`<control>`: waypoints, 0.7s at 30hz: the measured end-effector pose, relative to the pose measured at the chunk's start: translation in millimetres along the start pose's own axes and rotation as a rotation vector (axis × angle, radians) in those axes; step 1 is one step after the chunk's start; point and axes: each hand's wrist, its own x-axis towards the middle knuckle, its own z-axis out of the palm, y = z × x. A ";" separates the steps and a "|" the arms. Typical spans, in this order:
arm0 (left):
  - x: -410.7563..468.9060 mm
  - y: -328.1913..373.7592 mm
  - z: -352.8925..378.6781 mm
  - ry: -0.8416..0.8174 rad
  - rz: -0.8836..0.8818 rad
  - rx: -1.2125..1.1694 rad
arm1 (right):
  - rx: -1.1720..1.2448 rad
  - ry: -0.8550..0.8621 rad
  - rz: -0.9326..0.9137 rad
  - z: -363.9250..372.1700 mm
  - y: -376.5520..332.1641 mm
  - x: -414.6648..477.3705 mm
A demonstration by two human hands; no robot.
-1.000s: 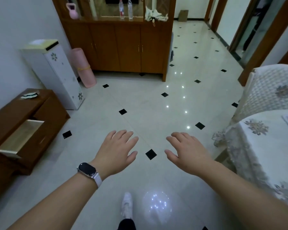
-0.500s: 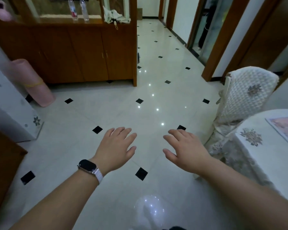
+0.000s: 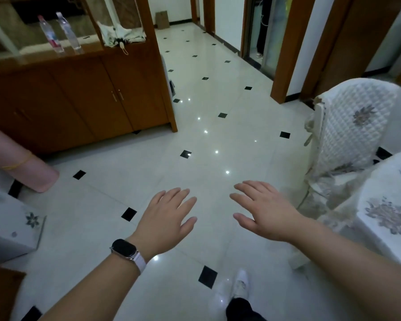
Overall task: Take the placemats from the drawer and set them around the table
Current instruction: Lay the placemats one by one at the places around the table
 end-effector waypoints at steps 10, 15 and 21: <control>196.7 -36.4 4.5 -0.004 0.076 0.045 | -0.012 -0.034 0.012 1.0 153.4 109.8; 268.3 -53.2 10.3 -0.019 0.104 0.062 | -0.020 -0.059 0.051 -0.8 203.8 143.5; 354.9 -89.8 41.4 -0.025 0.170 -0.004 | -0.042 -0.101 0.127 16.7 260.7 193.0</control>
